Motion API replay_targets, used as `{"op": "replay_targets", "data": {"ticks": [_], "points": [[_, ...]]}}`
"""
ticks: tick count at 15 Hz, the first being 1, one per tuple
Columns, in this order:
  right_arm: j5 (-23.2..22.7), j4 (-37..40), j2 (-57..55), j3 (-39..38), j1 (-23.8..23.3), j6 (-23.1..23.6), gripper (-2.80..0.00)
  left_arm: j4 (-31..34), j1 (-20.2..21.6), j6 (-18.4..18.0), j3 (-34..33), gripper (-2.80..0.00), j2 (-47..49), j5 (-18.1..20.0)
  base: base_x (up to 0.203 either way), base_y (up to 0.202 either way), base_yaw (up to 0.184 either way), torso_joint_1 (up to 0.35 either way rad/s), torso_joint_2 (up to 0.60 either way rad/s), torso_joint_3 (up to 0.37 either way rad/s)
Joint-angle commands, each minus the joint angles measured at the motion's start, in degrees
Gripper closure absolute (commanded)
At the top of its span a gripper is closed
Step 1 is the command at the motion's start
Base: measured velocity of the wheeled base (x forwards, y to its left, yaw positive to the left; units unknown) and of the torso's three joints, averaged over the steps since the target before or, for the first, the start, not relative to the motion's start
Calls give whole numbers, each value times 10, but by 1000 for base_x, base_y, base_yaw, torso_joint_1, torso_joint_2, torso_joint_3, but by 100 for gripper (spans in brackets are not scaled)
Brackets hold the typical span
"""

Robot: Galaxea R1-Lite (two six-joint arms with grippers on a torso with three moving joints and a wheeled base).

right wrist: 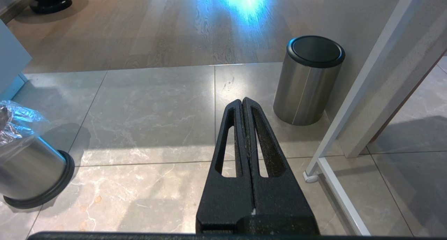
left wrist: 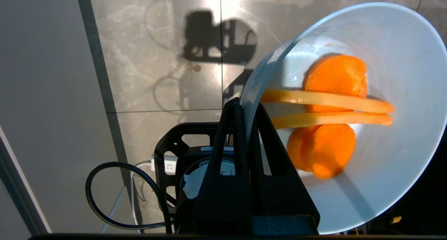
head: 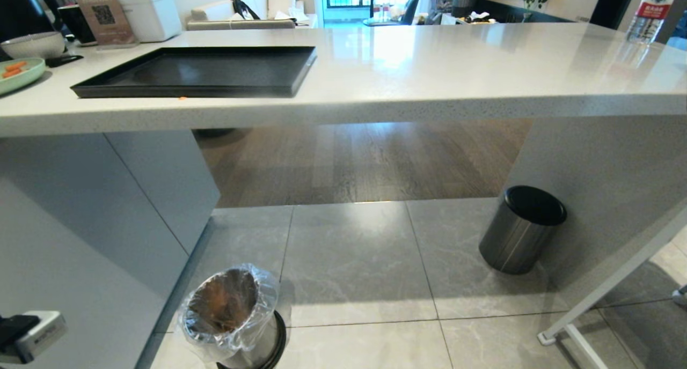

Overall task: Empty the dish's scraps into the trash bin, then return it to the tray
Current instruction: Move the bowl over the trash can

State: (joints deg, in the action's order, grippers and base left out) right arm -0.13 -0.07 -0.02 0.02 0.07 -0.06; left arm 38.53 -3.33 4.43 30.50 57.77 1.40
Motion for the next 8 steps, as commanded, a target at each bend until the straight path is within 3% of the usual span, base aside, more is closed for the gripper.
{"op": "replay_targets", "data": {"ticks": [1,6,8], "points": [[0,0,0,0,0,0,0,2,0,0,1,0,-1,0,0,0,0,0,0,0],[0,0,-1,0,0,0,0,1,0,0,2,0,1,0,0,0,0,0,0,0],[0,0,0,0,0,0,0,1,0,1,1,0,1,0,-4,-13,78,3,-1,2]]}}
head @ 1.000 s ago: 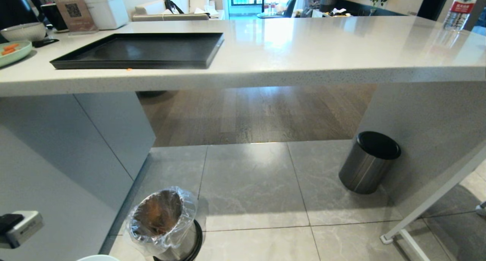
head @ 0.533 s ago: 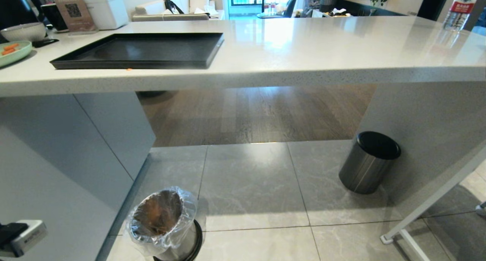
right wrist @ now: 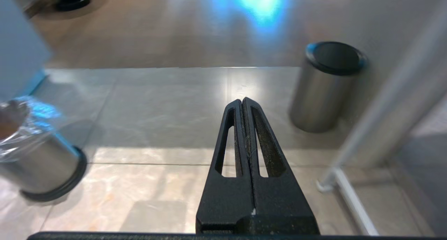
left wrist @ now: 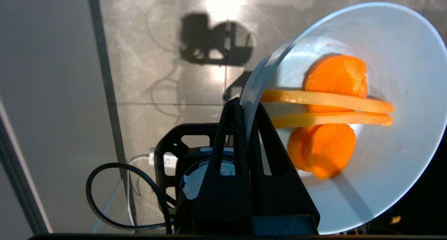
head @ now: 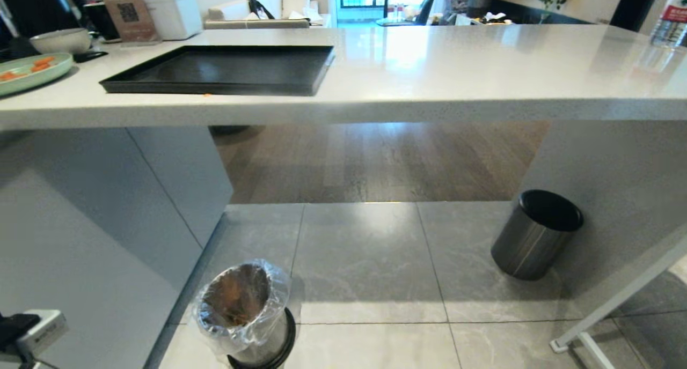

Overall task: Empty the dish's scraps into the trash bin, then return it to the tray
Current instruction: Move the bowl over the trash can

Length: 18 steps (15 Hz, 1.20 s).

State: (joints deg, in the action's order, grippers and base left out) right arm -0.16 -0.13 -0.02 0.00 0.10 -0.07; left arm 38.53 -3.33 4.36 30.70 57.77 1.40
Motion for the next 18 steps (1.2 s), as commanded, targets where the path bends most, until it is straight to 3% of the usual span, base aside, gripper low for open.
{"op": "replay_targets", "data": {"ticks": [1,9,18], "points": [[0,0,-1,0,0,0,0,1,0,1,-2,0,1,0,-1,-7,166,2,2,4],[0,0,0,1,0,0,0,1,0,1,2,0,1,0,0,-7,169,3,2,3],[0,0,0,0,0,1,0,1,1,2,19,0,1,-1,0,0,8,0,1,0]]}}
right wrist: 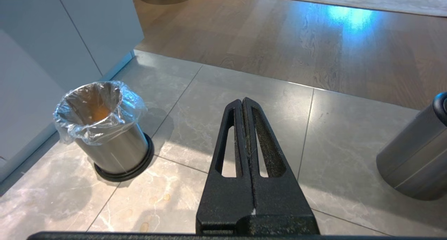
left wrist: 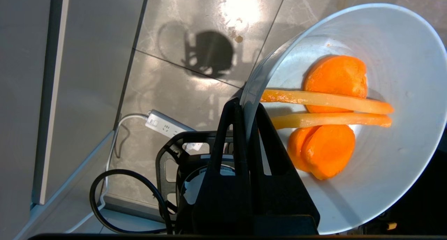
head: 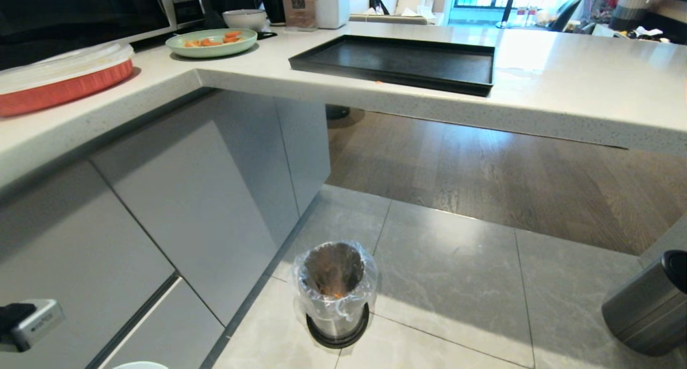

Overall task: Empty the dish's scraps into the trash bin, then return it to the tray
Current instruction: Move the bowl over the trash can

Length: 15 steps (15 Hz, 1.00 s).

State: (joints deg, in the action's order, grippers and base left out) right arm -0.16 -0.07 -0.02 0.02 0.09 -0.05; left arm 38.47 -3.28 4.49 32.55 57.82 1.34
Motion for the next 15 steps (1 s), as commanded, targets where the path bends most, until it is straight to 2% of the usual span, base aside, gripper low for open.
{"op": "replay_targets", "data": {"ticks": [1,15], "points": [[0,0,0,0,0,0,0,2,0,1,0,0,-1,0,0,0,0,0,0,0],[0,0,0,0,0,0,0,3,-1,1,-6,0,-9,2,0,3,1,1,0,0]]}}
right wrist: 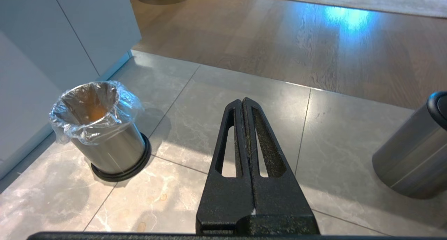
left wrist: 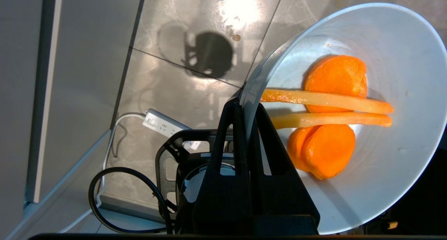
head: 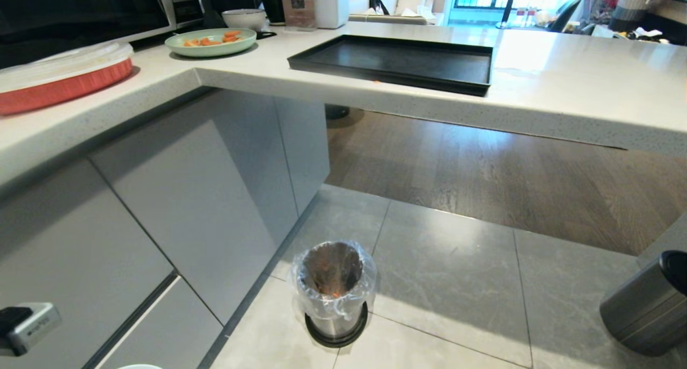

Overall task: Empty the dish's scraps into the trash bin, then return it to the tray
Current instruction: Move the bowl over the trash can

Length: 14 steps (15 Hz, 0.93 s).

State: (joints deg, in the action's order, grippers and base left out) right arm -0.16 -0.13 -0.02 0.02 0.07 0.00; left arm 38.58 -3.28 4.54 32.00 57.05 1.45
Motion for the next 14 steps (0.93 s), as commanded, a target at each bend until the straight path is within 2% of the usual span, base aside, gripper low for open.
{"op": "replay_targets", "data": {"ticks": [1,10,14], "points": [[0,0,0,0,0,-1,0,2,-1,0,0,0,-2,0,0,0,0,0,0,0],[0,0,0,0,0,0,0,2,-1,0,1,0,-4,1,0,-178,-1,3,4,2],[0,0,0,0,0,0,0,2,-1,0,-1,0,-5,1,0,-26,-1,1,1,2]]}}
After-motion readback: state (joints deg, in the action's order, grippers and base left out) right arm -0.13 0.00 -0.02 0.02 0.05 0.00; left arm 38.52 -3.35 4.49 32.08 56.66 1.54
